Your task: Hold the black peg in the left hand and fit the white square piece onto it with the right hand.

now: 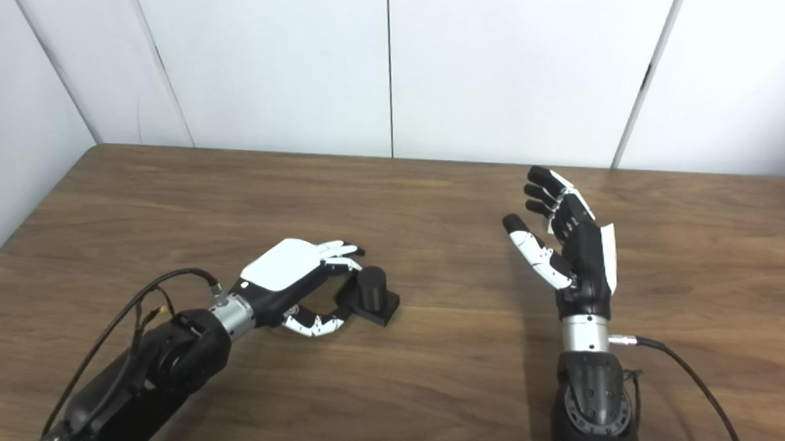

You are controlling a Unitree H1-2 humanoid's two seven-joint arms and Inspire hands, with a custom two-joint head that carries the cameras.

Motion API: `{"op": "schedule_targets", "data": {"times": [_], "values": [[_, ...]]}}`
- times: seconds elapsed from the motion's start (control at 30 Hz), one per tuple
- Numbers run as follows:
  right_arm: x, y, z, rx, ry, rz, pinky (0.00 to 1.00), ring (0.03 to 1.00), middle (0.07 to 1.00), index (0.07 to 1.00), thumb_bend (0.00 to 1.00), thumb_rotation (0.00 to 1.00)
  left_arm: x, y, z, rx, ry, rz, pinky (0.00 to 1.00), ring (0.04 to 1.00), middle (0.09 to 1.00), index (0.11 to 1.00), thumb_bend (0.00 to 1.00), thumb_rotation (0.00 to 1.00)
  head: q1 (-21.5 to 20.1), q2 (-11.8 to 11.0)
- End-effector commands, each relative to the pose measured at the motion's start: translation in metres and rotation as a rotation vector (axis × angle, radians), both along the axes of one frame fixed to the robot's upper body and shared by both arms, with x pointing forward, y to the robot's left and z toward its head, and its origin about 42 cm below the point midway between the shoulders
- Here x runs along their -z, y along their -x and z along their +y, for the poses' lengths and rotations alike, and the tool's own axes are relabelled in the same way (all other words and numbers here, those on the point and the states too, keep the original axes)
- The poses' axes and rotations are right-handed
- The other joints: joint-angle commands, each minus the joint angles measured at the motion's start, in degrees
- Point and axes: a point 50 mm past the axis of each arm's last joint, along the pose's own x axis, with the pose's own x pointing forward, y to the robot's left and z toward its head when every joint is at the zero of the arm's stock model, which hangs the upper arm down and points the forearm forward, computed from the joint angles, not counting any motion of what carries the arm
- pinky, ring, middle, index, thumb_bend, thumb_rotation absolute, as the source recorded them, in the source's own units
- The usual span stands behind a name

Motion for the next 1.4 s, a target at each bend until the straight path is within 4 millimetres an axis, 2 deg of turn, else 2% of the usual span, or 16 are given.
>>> {"op": "schedule_targets", "data": {"times": [0.0, 0.13, 0.23, 0.3, 0.37, 0.47, 0.57, 0.73, 0.93, 1.2, 1.37], "values": [[0.03, 0.018, 0.004, 0.009, -0.037, 0.09, 0.73, 0.771, 0.795, 0.768, 0.66, 0.4, 0.026, 0.003, 0.013, -0.034, -0.106, 0.109, 0.85, 0.943, 0.925, 0.742, 0.75, 0.29, -0.11, -0.02], [0.029, 0.018, 0.002, 0.011, -0.027, 0.089, 0.73, 0.774, 0.799, 0.772, 0.67, 0.39, 0.026, 0.003, 0.015, -0.04, -0.11, 0.108, 0.85, 0.941, 0.923, 0.744, 0.75, 0.31, -1.81, -0.51], [0.018, 0.013, -0.012, 0.065, 0.182, 0.06, 0.67, 0.749, 0.79, 0.776, 0.64, 0.29, 0.026, 0.003, 0.018, -0.042, -0.109, 0.112, 0.86, 0.943, 0.925, 0.745, 0.74, 0.32, -4.86, -1.09], [0.001, 0.005, -0.029, 0.13, 0.448, 0.029, 0.64, 0.731, 0.765, 0.754, 0.68, 0.21, 0.027, 0.004, 0.021, -0.045, -0.103, 0.117, 0.87, 0.946, 0.926, 0.746, 0.75, 0.31, -6.93, -1.52], [-0.017, -0.003, -0.046, 0.161, 0.623, -0.015, 0.64, 0.733, 0.752, 0.734, 0.72, 0.15, 0.028, 0.005, 0.025, -0.047, -0.096, 0.116, 0.86, 0.946, 0.925, 0.745, 0.75, 0.29, -10.08, -2.19], [-0.042, -0.012, -0.066, 0.188, 0.761, -0.044, 0.6, 0.721, 0.732, 0.71, 0.74, 0.14, 0.031, 0.006, 0.031, -0.051, -0.092, 0.113, 0.86, 0.944, 0.923, 0.743, 0.76, 0.28, -12.89, -2.97], [-0.06, -0.017, -0.083, 0.208, 0.861, -0.02, 0.58, 0.714, 0.731, 0.71, 0.75, 0.16, 0.032, 0.006, 0.036, -0.049, -0.102, 0.11, 0.86, 0.947, 0.929, 0.75, 0.76, 0.29, -13.69, -3.37], [-0.078, -0.02, -0.104, 0.222, 0.949, 0.027, 0.6, 0.731, 0.747, 0.713, 0.77, 0.19, 0.035, 0.004, 0.037, -0.043, -0.101, 0.107, 0.86, 0.949, 0.931, 0.754, 0.76, 0.29, -13.29, -3.5], [-0.084, -0.022, -0.119, 0.231, 0.999, 0.057, 0.61, 0.754, 0.77, 0.719, 0.76, 0.19, 0.035, 0.003, 0.035, -0.044, -0.099, 0.104, 0.86, 0.949, 0.935, 0.749, 0.76, 0.29, -12.96, -3.89], [-0.091, -0.034, -0.122, 0.22, 1.063, 0.082, 0.64, 0.798, 0.816, 0.747, 0.78, 0.24, 0.037, 0.002, 0.037, -0.046, -0.104, 0.099, 0.85, 0.947, 0.931, 0.743, 0.77, 0.28, -13.06, -4.3], [-0.099, -0.051, -0.114, 0.173, 1.138, 0.121, 0.7, 0.844, 0.863, 0.782, 0.78, 0.28, 0.038, 0.002, 0.038, -0.046, -0.108, 0.107, 0.85, 0.953, 0.935, 0.746, 0.76, 0.28, -13.36, -4.41]]}}
